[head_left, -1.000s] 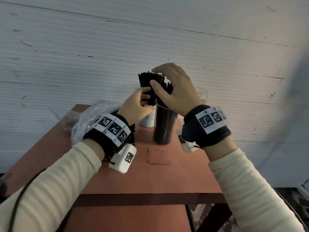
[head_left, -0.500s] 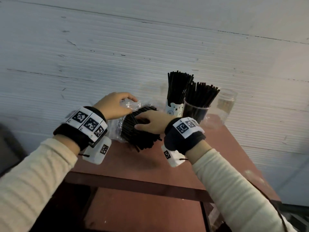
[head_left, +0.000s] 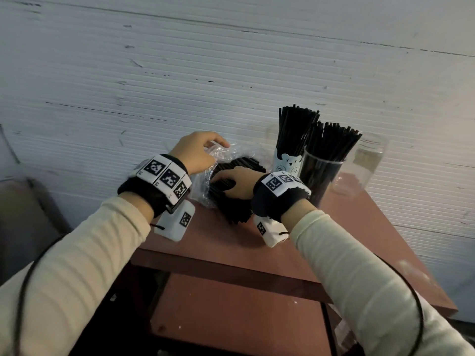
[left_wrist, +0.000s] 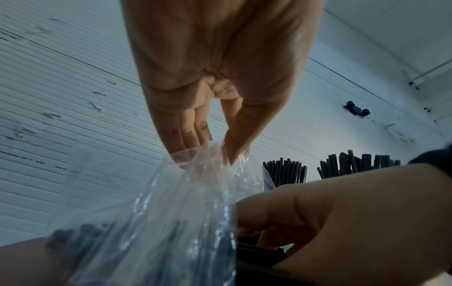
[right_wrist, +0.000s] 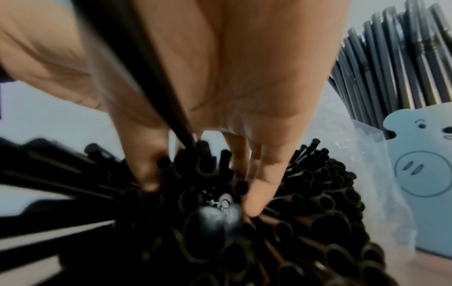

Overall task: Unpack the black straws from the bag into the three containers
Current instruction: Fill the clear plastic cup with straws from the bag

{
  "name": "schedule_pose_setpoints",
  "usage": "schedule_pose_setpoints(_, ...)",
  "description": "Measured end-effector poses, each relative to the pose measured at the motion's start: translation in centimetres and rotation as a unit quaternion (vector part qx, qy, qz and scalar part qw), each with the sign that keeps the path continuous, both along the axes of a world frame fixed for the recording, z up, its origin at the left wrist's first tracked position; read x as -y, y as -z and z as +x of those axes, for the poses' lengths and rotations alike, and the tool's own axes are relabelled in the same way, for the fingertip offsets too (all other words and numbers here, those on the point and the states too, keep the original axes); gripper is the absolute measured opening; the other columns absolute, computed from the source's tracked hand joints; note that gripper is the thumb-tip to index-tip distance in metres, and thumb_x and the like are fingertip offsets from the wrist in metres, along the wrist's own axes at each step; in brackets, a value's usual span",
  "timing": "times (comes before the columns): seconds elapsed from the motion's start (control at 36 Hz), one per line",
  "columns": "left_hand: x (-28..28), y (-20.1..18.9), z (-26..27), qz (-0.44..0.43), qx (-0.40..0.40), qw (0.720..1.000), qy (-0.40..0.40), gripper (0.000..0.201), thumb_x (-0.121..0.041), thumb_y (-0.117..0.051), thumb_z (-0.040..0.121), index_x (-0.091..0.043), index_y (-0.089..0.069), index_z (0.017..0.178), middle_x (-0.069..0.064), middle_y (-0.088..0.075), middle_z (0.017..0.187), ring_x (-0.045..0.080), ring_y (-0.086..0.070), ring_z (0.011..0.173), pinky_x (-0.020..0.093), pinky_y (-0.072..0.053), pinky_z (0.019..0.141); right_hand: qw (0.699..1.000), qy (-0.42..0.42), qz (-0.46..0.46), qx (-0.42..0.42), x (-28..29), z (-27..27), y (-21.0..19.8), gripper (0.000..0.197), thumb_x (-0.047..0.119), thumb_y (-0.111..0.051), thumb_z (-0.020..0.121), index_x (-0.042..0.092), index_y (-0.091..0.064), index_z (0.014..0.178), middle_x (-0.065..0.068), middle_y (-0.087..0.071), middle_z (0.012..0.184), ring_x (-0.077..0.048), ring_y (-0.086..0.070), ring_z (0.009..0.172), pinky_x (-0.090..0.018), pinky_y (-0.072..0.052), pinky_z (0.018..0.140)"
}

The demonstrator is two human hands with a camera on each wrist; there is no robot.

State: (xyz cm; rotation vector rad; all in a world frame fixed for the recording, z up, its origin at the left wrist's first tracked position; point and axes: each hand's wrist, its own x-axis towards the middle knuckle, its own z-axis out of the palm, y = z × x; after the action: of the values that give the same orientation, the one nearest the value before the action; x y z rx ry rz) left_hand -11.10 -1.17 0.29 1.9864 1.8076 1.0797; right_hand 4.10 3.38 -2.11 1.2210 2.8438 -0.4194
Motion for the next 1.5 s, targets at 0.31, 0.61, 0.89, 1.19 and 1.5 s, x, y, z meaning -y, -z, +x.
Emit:
schedule_pose_setpoints(0.31, -0.8, 0.6, -0.1, -0.01, 0.004, 1.0, 0.003, 0.045, 0.003, -0.06, 0.082, -0.029, -0.068, 0.112, -0.007, -0.061, 0.125, 0.01, -0.054, 0.118, 0.022, -0.041, 0.09, 0.997, 0.037, 0.017, -0.06, -1.2, 1.0, -0.1, 0.029, 0.01, -0.064, 0.082, 0.024, -0.064, 0.107, 0.004, -0.058, 0.104, -0.018, -0.057, 0.1, -0.03, -0.047, 0.083)
schedule_pose_setpoints(0.61, -1.3, 1.2, -0.6, -0.016, 0.005, 1.0, 0.006, 0.049, 0.004, -0.057, 0.081, -0.036, -0.065, 0.107, -0.003, -0.061, 0.127, 0.014, -0.057, 0.116, 0.036, -0.052, 0.095, 0.994, 0.045, 0.023, -0.098, -1.2, 2.0, -1.0, 0.035, 0.006, -0.065, 0.081, 0.024, -0.069, 0.11, 0.002, -0.059, 0.112, -0.011, -0.054, 0.092, -0.021, -0.042, 0.075)
schedule_pose_setpoints(0.89, -1.5, 1.4, -0.1, -0.024, -0.007, 1.0, 0.008, 0.045, 0.002, -0.058, 0.083, -0.032, -0.063, 0.113, 0.002, -0.057, 0.134, 0.015, -0.051, 0.127, 0.033, -0.044, 0.102, 0.995, 0.04, 0.025, -0.088, -0.5, 3.5, -2.0, 0.034, 0.007, -0.066, 0.08, 0.026, -0.07, 0.108, 0.006, -0.058, 0.103, -0.01, -0.053, 0.086, -0.012, -0.04, 0.062)
schedule_pose_setpoints(1.19, -1.5, 1.7, 1.3, -0.009, -0.067, 0.997, -0.037, 0.058, -0.017, -0.064, 0.073, -0.038, -0.05, 0.125, 0.002, -0.046, 0.138, 0.023, -0.053, 0.118, 0.043, -0.045, 0.101, 0.995, 0.038, 0.025, -0.093, 0.7, 6.5, -3.4, 0.037, 0.009, -0.066, 0.081, 0.031, -0.071, 0.11, 0.01, -0.06, 0.105, -0.007, -0.056, 0.092, -0.017, -0.043, 0.078)
schedule_pose_setpoints(1.5, -2.0, 1.0, 6.4, 0.015, -0.208, 0.963, 0.173, 0.082, -0.026, -0.084, 0.059, -0.019, -0.047, 0.133, 0.001, -0.055, 0.129, 0.018, -0.052, 0.117, 0.035, -0.043, 0.1, 0.996, 0.028, 0.041, -0.071, 2.3, 9.2, -4.7, 0.036, 0.017, -0.07, 0.076, 0.041, -0.07, 0.103, 0.009, -0.062, 0.099, -0.013, -0.06, 0.092, -0.031, -0.052, 0.085)
